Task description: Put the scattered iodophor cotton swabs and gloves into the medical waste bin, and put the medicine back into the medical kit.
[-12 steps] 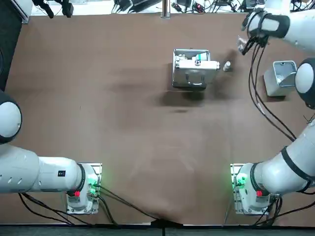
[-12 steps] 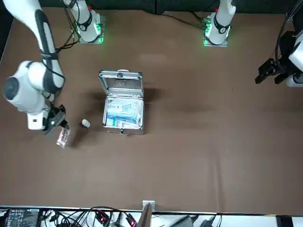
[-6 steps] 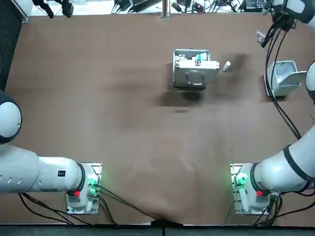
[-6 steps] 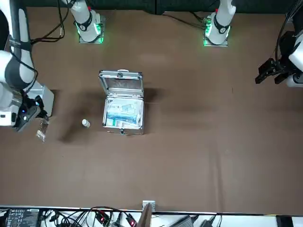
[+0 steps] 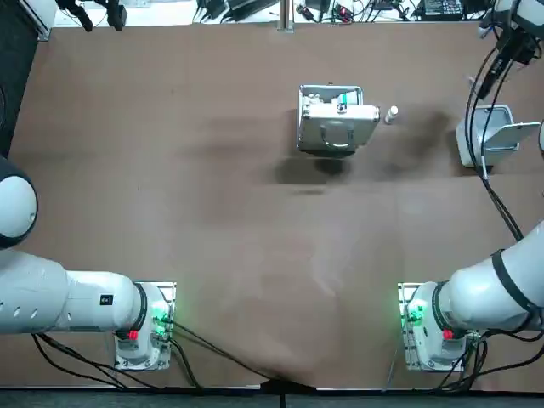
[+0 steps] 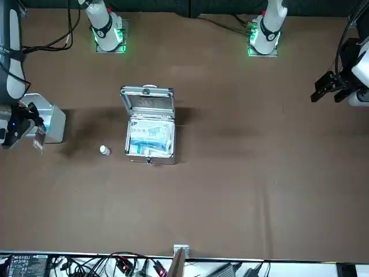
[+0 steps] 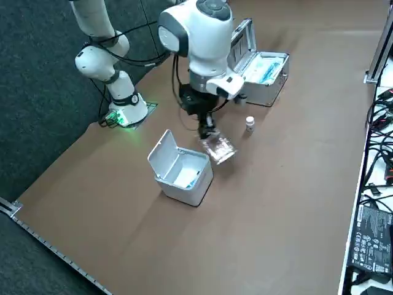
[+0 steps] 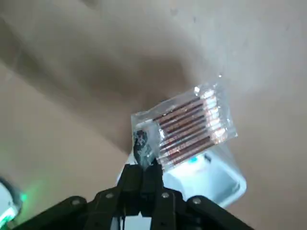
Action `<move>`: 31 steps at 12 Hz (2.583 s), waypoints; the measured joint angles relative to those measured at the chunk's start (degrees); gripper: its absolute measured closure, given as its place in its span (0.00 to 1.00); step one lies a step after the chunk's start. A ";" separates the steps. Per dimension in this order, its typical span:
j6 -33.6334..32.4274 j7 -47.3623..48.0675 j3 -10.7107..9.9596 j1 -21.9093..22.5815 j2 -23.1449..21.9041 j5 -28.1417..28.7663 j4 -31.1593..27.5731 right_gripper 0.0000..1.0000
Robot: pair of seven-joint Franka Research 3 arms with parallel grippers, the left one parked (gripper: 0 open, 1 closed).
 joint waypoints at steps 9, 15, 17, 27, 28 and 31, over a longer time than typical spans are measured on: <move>-6.88 -0.09 -0.07 -5.17 0.69 -6.96 -0.51 0.99; -7.02 -0.09 0.45 -5.36 3.28 -7.23 -0.03 0.34; -6.90 -0.05 1.38 -4.94 3.10 -5.24 1.98 0.10; 3.46 23.42 3.64 10.70 6.99 10.14 6.28 0.01; 5.31 27.51 3.66 12.65 7.54 10.16 5.60 0.01; 15.36 40.34 3.67 17.84 8.05 10.17 -1.02 0.03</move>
